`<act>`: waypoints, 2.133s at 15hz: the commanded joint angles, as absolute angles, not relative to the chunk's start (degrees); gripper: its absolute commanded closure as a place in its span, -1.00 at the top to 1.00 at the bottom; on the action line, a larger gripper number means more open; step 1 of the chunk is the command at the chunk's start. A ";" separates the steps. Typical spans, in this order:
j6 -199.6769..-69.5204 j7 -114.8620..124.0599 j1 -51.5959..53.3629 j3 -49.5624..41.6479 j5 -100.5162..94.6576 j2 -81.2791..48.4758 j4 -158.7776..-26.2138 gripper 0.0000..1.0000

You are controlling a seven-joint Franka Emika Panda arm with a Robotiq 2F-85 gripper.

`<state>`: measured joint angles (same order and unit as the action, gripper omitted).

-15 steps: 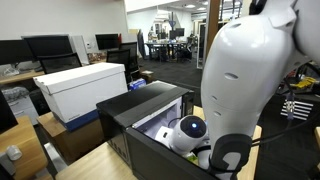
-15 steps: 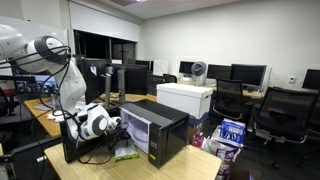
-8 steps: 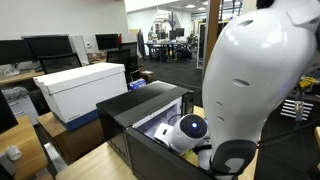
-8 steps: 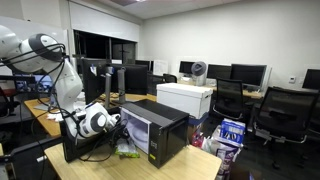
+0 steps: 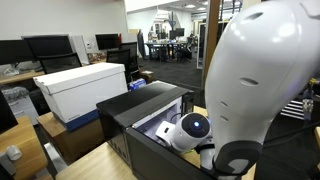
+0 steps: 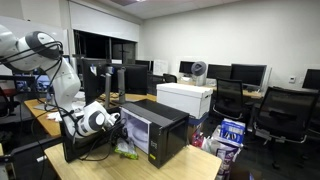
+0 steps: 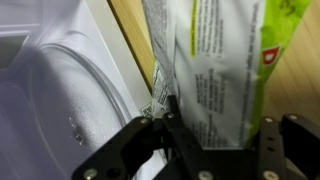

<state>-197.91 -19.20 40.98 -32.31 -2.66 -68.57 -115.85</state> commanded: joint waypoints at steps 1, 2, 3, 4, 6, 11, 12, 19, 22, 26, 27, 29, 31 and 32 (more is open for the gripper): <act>-197.91 -17.57 43.69 -33.90 -0.55 -66.78 -119.32 -0.77; -197.91 -17.21 44.32 -34.34 0.01 -66.87 -119.41 -0.77; -197.91 -16.92 44.83 -34.63 0.56 -66.79 -119.62 -0.79; -197.90 -16.54 45.80 -35.24 1.26 -66.80 -119.80 -0.77; -197.89 -16.14 47.02 -35.84 2.05 -66.48 -120.56 -0.77; -197.90 -15.84 48.89 -37.30 2.30 -64.64 -124.00 -0.79; -197.90 -15.79 49.14 -37.66 2.37 -64.37 -124.45 -0.79; -197.90 -15.81 51.72 -40.60 2.45 -59.56 -128.20 -0.79; -197.90 -15.85 54.27 -42.30 2.77 -56.76 -130.24 -0.79; -197.89 -16.89 56.81 -44.22 1.92 -55.36 -130.61 -0.79; -197.88 -17.01 57.05 -44.47 1.75 -55.65 -129.94 -0.79; -197.87 -17.13 57.95 -45.49 1.98 -57.41 -128.19 -0.79; -197.85 -17.10 58.24 -46.25 2.09 -58.76 -126.95 -0.79; -197.84 -17.03 58.05 -46.46 2.09 -59.36 -126.42 -0.79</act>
